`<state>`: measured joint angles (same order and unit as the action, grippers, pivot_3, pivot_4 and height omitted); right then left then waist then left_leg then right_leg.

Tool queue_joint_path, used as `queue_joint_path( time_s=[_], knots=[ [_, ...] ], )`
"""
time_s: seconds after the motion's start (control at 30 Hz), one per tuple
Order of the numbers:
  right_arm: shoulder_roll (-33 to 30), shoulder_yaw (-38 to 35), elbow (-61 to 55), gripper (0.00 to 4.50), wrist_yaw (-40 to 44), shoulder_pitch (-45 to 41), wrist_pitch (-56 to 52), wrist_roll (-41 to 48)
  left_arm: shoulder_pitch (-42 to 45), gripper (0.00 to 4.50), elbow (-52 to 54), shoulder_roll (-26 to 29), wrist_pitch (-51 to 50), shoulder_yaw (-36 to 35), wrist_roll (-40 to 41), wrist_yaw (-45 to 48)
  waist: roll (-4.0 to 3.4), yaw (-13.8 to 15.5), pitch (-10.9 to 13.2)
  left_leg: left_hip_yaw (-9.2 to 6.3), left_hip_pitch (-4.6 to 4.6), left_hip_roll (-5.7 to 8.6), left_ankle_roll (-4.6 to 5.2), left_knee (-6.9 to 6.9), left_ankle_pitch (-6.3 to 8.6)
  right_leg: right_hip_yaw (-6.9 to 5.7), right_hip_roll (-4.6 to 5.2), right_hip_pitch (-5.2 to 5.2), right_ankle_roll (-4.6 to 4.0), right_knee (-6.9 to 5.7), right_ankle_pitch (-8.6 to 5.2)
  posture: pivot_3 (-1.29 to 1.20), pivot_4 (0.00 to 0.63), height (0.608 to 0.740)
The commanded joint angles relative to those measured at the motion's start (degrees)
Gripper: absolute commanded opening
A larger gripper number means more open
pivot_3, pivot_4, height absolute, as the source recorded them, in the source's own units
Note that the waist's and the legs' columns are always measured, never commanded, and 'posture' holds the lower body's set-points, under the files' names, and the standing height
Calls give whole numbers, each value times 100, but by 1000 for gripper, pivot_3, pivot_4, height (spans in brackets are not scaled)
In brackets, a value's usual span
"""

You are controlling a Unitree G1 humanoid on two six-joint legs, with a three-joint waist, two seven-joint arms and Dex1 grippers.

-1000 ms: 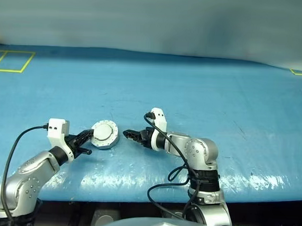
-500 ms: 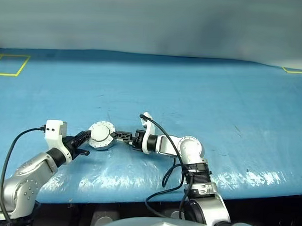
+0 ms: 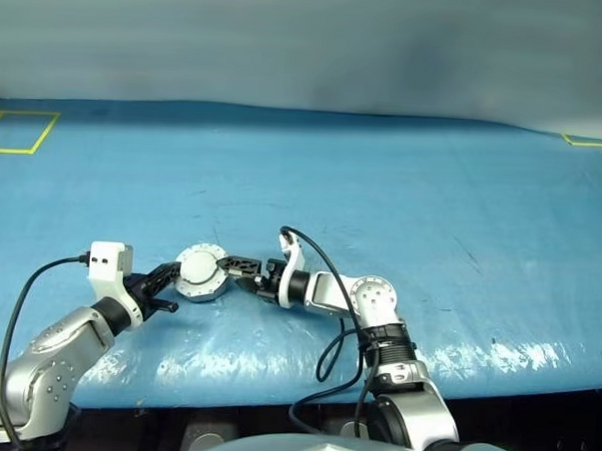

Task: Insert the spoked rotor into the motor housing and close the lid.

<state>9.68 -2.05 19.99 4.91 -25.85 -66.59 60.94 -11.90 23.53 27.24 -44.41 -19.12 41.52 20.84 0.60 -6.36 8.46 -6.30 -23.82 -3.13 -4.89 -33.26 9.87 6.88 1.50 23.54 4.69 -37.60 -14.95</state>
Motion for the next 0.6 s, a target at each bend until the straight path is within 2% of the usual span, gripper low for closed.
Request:
queue_joint_path(
  time_s=[0.03, 0.6],
  knots=[
    [1326, 294, 405, 4459, -270, -106, -188, -117, -88, 0, 89, -31, -125, 132, -28, -24, -2, 0, 0, 0, 0, 0, 0, 1, 0, 0, 0, 0, -1, 0, 0, 0, 150, 740],
    [1367, 451, 874, 4459, -188, -349, 337, 0, -142, 0, 114, -64, -92, 155, -47, -24, -20, -6, -25, 0, 3, -2, 1, 3, 7, 0, -2, -1, -2, 2, -7, 0, 150, 740]
  ],
)
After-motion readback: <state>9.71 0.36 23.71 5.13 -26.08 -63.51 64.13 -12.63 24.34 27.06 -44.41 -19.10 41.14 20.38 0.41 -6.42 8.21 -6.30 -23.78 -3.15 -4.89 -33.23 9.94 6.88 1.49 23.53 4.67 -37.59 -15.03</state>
